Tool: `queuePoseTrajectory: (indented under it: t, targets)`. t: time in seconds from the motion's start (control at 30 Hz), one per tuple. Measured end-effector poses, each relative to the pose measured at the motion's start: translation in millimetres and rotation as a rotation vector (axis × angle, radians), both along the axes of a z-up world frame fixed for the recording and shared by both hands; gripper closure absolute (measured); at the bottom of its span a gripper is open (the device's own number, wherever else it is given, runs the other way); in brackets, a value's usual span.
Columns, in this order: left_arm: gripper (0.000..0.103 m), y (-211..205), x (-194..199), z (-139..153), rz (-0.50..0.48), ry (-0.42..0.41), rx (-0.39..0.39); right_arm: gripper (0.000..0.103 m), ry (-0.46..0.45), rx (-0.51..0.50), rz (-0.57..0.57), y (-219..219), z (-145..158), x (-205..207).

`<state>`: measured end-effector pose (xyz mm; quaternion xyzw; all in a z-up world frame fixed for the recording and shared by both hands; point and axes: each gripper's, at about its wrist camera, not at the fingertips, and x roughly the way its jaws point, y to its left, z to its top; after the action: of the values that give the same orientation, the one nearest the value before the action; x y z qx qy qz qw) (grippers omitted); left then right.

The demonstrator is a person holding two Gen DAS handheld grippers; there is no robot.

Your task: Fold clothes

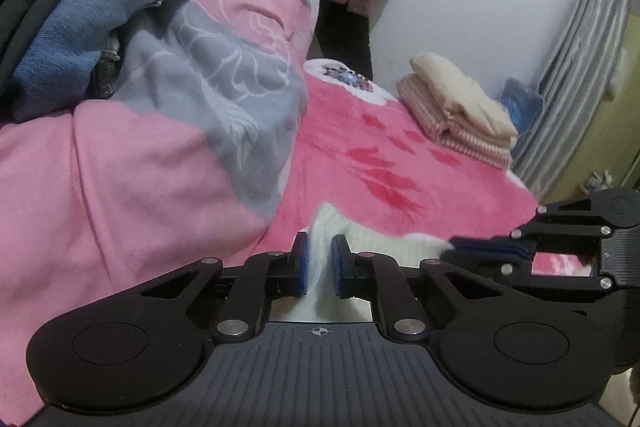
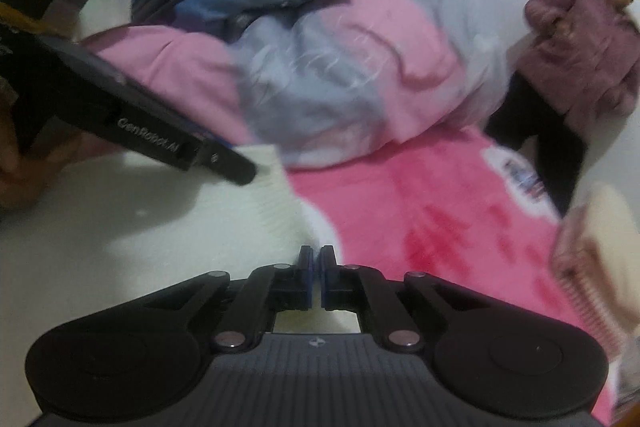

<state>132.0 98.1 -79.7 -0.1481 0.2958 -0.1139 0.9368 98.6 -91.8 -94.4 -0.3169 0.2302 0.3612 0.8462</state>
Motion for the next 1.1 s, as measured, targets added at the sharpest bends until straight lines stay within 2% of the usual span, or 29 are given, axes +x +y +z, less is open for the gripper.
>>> queuePoseTrajectory:
  t: [0.13, 0.17, 0.23, 0.27, 0.3, 0.37, 0.4, 0.47, 0.53, 0.57, 0.67, 0.7, 0.77, 0.87, 0.97, 1.1]
  targets:
    - [0.09, 2, 8, -5, 0.012, 0.049, -0.007, 0.101, -0.013, -0.053, -0.002, 14, -16, 9]
    - [0.087, 2, 10, -6, 0.011, 0.063, -0.008, 0.101, -0.014, -0.077, 0.006, 18, -25, 10]
    - [0.074, -2, 13, -6, -0.003, 0.08, 0.002, 0.101, -0.022, -0.115, 0.014, 24, -41, 12]
    - [0.063, -6, 14, -7, -0.021, 0.082, 0.024, 0.101, -0.027, -0.118, 0.012, 25, -46, 13]
    - [0.059, -11, 15, -8, -0.039, 0.085, 0.046, 0.101, -0.032, -0.11, 0.002, 26, -47, 14]
    - [0.061, -21, 16, -10, -0.067, 0.087, 0.104, 0.101, -0.04, -0.087, -0.028, 28, -47, 17]
    - [0.071, -25, 15, -12, -0.062, 0.087, 0.142, 0.101, -0.042, -0.074, -0.048, 28, -48, 19]
    - [0.077, -26, 16, -14, -0.046, 0.096, 0.148, 0.1, -0.037, -0.038, -0.083, 25, -44, 19]
    - [0.078, -25, 16, -15, -0.035, 0.099, 0.137, 0.099, -0.037, 0.017, -0.124, 16, -33, 18]
    - [0.078, -24, 15, -15, -0.032, 0.099, 0.137, 0.096, -0.034, 0.046, -0.151, 7, -24, 17]
    - [0.079, -25, 14, -15, -0.031, 0.095, 0.146, 0.079, -0.028, 0.129, -0.218, -36, 6, 9]
    - [0.079, -25, 14, -15, -0.029, 0.096, 0.145, 0.077, -0.026, 0.134, -0.227, -51, 13, 7]
    - [0.079, -25, 13, -14, -0.024, 0.095, 0.142, 0.075, -0.003, 0.078, -0.214, -81, 20, 4]
    - [0.079, -25, 12, -14, -0.023, 0.093, 0.145, 0.075, 0.045, -0.051, -0.2, -108, 14, 6]
    - [0.079, -26, 11, -13, -0.022, 0.091, 0.15, 0.075, 0.077, -0.121, -0.153, -112, 5, 5]
    - [0.079, -27, 10, -14, -0.017, 0.084, 0.158, 0.078, 0.078, -0.204, -0.065, -97, -9, 6]
